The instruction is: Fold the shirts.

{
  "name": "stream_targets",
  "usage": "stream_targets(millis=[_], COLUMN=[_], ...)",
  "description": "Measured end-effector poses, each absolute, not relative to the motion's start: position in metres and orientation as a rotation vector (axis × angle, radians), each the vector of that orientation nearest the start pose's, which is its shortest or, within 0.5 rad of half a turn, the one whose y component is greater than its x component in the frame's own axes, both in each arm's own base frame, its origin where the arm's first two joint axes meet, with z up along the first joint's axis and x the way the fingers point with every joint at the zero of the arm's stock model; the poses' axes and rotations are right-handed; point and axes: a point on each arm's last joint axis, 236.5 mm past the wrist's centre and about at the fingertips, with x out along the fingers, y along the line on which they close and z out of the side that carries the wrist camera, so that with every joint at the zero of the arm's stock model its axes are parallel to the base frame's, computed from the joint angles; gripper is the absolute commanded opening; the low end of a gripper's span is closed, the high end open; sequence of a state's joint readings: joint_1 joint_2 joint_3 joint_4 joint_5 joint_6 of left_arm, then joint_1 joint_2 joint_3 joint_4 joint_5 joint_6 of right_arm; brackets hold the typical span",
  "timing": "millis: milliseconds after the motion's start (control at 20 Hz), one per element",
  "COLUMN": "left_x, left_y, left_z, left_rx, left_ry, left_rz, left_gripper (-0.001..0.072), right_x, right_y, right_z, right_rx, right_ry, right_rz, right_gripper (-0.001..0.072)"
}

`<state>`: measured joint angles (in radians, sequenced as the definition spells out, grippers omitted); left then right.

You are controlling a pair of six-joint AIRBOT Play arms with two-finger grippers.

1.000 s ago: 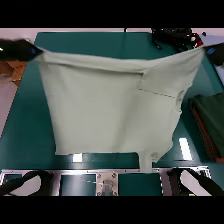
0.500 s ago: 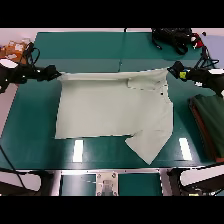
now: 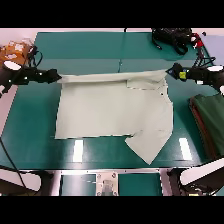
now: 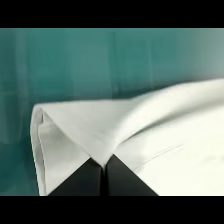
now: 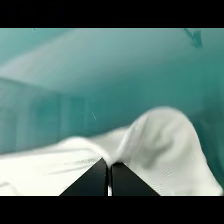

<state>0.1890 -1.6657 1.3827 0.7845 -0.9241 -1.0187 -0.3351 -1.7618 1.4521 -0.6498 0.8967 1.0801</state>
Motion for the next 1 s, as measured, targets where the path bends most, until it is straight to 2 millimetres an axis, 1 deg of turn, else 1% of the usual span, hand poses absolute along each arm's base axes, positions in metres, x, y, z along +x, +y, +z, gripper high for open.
stream_targets(millis=[150, 300, 400, 550, 600, 650, 700, 750, 800, 850, 900, 950, 1000], left_x=[0.499, 0.481, 0.471, 0.462, 0.459, 0.456, 0.453, 0.45, 0.447, 0.443, 0.439, 0.435, 0.43], left_y=[-0.041, -0.043, -0.043, -0.045, -0.046, -0.047, -0.048, -0.05, -0.051, -0.052, -0.052, -0.05, -0.047], left_z=[-0.028, -0.046, -0.054, -0.06, -0.061, -0.062, -0.062, -0.062, -0.062, -0.06, -0.056, -0.053, -0.048], left_rx=[-0.39, -0.406, -0.417, -0.444, -0.453, -0.462, -0.475, -0.489, -0.507, -0.519, -0.527, -0.531, -0.535], left_ry=[1.046, 1.121, 1.163, 1.203, 1.219, 1.232, 1.246, 1.261, 1.279, 1.297, 1.319, 1.347, 1.378], left_rz=[-0.399, -0.392, -0.386, -0.375, -0.377, -0.378, -0.376, -0.374, -0.372, -0.376, -0.38, -0.381, -0.377], left_gripper=[0.0021, 0.0021, 0.0021, 0.0021, 0.0022, 0.0035, 0.0035, 0.0035, 0.0059, 0.0432, 0.0608, 0.0607, 0.0606], right_x=[0.518, 0.493, 0.484, 0.477, 0.476, 0.475, 0.474, 0.474, 0.473, 0.472, 0.471, 0.468, 0.463], right_y=[-0.039, -0.038, -0.037, -0.036, -0.036, -0.035, -0.035, -0.035, -0.034, -0.035, -0.041, -0.047, -0.053], right_z=[-0.038, -0.063, -0.072, -0.079, -0.08, -0.081, -0.081, -0.079, -0.076, -0.07, -0.063, -0.056, -0.049], right_rx=[0.597, 0.584, 0.582, 0.577, 0.578, 0.577, 0.576, 0.575, 0.58, 0.587, 0.589, 0.596, 0.601], right_ry=[0.993, 1.077, 1.106, 1.128, 1.131, 1.136, 1.137, 1.14, 1.144, 1.149, 1.147, 1.15, 1.158], right_rz=[0.201, 0.179, 0.171, 0.166, 0.165, 0.164, 0.165, 0.17, 0.177, 0.182, 0.172, 0.161, 0.153], right_gripper=[0.001, 0.001, 0.001, 0.0012, 0.0038, 0.0222, 0.0349, 0.035, 0.035, 0.0351, 0.035, 0.0347, 0.0278])
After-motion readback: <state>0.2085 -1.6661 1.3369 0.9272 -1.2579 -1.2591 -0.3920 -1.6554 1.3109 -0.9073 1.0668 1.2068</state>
